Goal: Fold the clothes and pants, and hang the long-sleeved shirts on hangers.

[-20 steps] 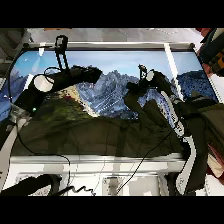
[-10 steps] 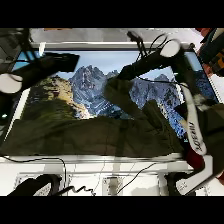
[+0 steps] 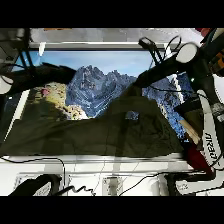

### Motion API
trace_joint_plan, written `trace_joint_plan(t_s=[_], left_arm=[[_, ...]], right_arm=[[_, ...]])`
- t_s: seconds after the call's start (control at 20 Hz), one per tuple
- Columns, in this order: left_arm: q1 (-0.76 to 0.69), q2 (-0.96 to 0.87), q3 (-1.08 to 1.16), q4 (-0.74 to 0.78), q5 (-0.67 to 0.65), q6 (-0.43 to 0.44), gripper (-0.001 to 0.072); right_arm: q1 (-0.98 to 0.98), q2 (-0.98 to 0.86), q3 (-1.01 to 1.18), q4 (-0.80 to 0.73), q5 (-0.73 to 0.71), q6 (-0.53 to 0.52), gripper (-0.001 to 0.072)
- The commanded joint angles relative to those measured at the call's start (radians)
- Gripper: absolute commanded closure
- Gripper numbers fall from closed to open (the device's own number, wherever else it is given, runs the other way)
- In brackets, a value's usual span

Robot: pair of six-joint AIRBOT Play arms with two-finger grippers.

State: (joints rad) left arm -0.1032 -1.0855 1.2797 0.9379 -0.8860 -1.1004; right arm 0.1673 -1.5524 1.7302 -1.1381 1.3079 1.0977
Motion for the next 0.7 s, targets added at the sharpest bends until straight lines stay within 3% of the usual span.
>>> trace_joint_plan(t_s=[0.0,0.1,0.15,0.3,0.65], left_arm=[[0.003,-0.07,0.0,-0.021,-0.151,-0.003,0.0069],[0.003,-0.103,0.0,-0.068,-0.155,-0.002,0.0068],[0.003,-0.122,0.0,-0.085,-0.155,-0.002,0.0068],[-0.018,-0.192,0.0,-0.098,-0.179,-0.004,0.0069],[-0.245,-0.427,0.0,-0.161,-0.369,-0.135,0.0068]], right_arm=[[-0.086,-0.029,-0.178,-0.158,-0.381,0.24,0.0662],[-0.141,-0.048,-0.187,-0.157,-0.436,0.359,0.0349],[-0.164,-0.048,-0.186,-0.156,-0.437,0.383,0.0293],[-0.202,-0.039,-0.182,-0.156,-0.375,0.383,0.0294],[-0.212,-0.039,-0.183,-0.175,-0.278,0.375,0.0294]])
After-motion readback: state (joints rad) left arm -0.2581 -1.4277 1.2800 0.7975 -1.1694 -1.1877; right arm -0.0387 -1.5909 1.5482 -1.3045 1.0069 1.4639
